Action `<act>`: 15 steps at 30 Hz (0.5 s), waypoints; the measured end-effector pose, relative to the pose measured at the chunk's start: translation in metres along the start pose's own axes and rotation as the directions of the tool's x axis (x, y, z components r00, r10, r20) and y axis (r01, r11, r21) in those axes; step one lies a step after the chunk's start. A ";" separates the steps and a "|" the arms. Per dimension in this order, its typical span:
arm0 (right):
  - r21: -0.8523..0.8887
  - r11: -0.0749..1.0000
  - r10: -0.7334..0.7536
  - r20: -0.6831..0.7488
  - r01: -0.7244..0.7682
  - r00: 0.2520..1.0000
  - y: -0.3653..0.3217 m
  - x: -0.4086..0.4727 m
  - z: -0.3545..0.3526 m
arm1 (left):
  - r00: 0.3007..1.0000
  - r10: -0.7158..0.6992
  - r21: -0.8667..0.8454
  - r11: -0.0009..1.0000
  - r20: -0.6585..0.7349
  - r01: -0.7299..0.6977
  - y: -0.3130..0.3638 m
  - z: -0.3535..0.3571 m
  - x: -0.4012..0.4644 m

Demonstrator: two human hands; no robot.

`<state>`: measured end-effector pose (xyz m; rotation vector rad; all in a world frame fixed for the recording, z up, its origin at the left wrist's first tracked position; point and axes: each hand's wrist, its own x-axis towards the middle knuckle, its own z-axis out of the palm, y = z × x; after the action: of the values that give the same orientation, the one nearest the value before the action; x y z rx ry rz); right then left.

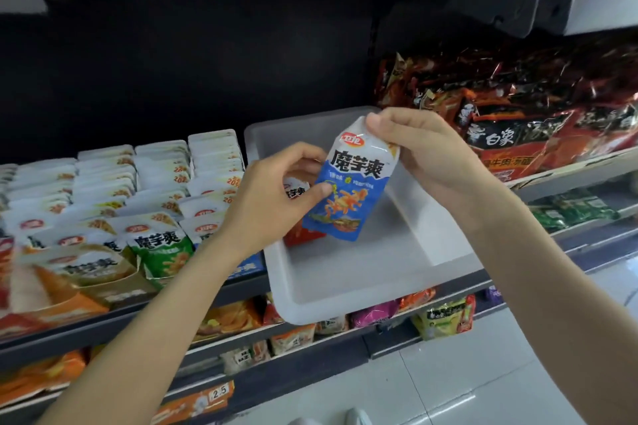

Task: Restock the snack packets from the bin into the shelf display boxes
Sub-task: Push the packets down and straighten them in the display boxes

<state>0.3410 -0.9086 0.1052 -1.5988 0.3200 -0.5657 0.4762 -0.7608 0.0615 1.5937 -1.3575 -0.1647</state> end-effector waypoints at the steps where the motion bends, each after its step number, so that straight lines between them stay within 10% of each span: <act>1: 0.072 0.996 0.055 0.044 -0.058 0.998 -0.001 0.001 0.006 | 1.000 0.027 0.020 0.999 -0.015 -0.027 0.004 -0.007 -0.006; 8: -0.431 0.772 -0.416 0.213 0.467 0.884 -0.022 0.008 0.057 | 0.984 -0.163 -0.042 0.986 -0.069 0.161 0.009 -0.060 -0.040; 15: -0.616 0.589 -0.407 0.332 0.523 0.851 -0.009 0.020 0.104 | 0.940 -0.209 0.077 0.968 -0.270 0.238 -0.013 -0.083 -0.083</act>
<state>0.4120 -0.8303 0.1146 -2.4934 -0.0484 -0.7693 0.5084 -0.6478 0.0540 1.7914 -0.9955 -0.0163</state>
